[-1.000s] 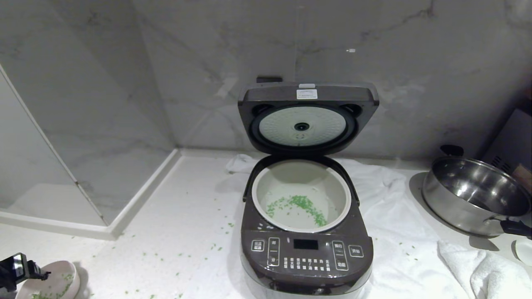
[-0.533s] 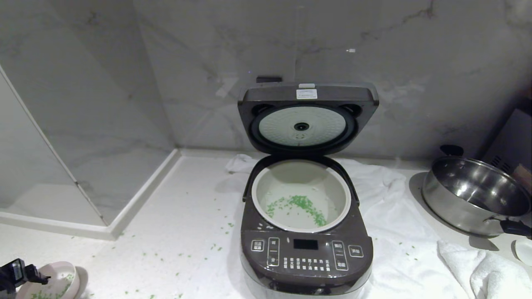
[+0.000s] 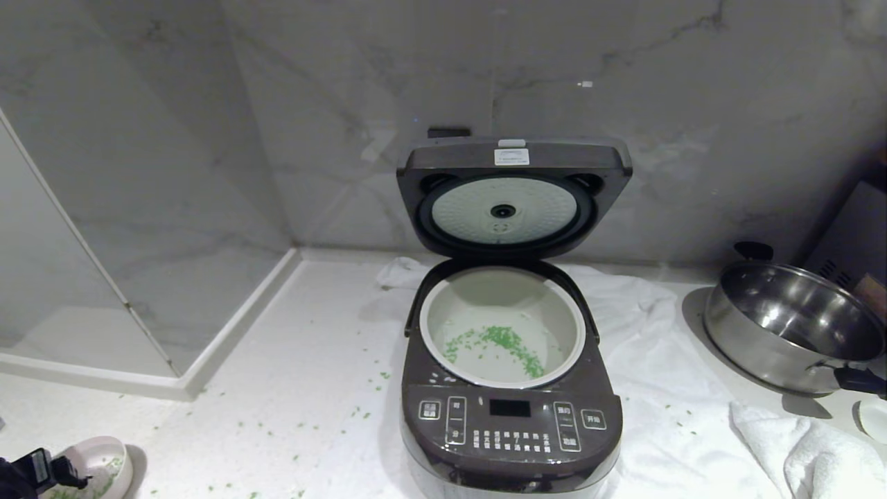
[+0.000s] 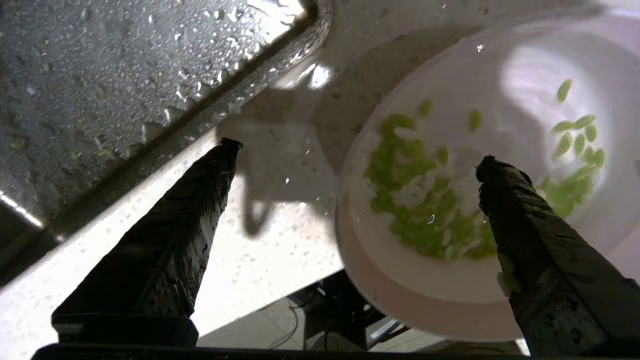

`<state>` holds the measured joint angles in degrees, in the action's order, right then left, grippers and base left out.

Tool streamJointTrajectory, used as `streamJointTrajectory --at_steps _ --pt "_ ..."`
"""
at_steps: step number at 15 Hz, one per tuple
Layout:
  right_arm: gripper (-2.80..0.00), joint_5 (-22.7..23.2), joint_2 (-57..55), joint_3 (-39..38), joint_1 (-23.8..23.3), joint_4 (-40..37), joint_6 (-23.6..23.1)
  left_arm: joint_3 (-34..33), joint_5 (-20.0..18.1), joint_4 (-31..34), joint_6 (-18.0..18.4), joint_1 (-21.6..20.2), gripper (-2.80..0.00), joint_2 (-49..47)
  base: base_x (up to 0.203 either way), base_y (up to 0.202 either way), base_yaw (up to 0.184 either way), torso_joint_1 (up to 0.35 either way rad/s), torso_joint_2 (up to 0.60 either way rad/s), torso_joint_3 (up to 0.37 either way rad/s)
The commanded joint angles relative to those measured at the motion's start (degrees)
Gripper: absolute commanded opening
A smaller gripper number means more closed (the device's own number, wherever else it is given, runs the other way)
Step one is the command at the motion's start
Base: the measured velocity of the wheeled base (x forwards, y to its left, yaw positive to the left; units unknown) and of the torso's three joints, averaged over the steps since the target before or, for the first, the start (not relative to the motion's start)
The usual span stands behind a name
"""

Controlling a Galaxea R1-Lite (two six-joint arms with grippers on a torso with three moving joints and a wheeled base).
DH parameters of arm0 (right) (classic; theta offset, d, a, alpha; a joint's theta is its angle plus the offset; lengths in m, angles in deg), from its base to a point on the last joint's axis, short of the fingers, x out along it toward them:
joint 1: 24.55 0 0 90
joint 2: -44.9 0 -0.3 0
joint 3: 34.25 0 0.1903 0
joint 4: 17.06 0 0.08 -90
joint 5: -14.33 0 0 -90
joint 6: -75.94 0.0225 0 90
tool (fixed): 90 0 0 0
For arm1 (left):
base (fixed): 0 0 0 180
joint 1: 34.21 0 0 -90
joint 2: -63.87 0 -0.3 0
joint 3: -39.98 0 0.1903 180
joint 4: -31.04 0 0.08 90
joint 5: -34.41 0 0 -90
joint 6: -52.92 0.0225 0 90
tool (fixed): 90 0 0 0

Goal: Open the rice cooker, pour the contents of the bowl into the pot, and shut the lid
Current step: Pick up the bowl on the table

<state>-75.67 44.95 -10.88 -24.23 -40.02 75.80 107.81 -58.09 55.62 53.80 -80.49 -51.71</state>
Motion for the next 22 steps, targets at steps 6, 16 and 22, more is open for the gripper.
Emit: streamJointTrajectory --at_steps 6,16,22 --pt "-2.8 0.0 -0.05 -0.09 0.02 0.02 -0.04 -0.78 -0.31 -2.88 -0.08 0.05 -2.8 -3.95 0.0 0.0 0.0 0.0 0.0 0.0" --pt "-2.8 0.0 -0.05 -0.09 0.02 0.02 -0.04 -0.6 -0.4 -2.79 -0.35 0.7 -2.8 -3.51 0.0 0.0 0.0 0.0 0.0 0.0" --pt "-2.8 0.0 -0.05 -0.09 0.02 0.02 0.05 0.82 -0.32 -1.48 -4.18 8.4 -2.8 -1.32 0.0 0.0 0.0 0.0 0.0 0.0"
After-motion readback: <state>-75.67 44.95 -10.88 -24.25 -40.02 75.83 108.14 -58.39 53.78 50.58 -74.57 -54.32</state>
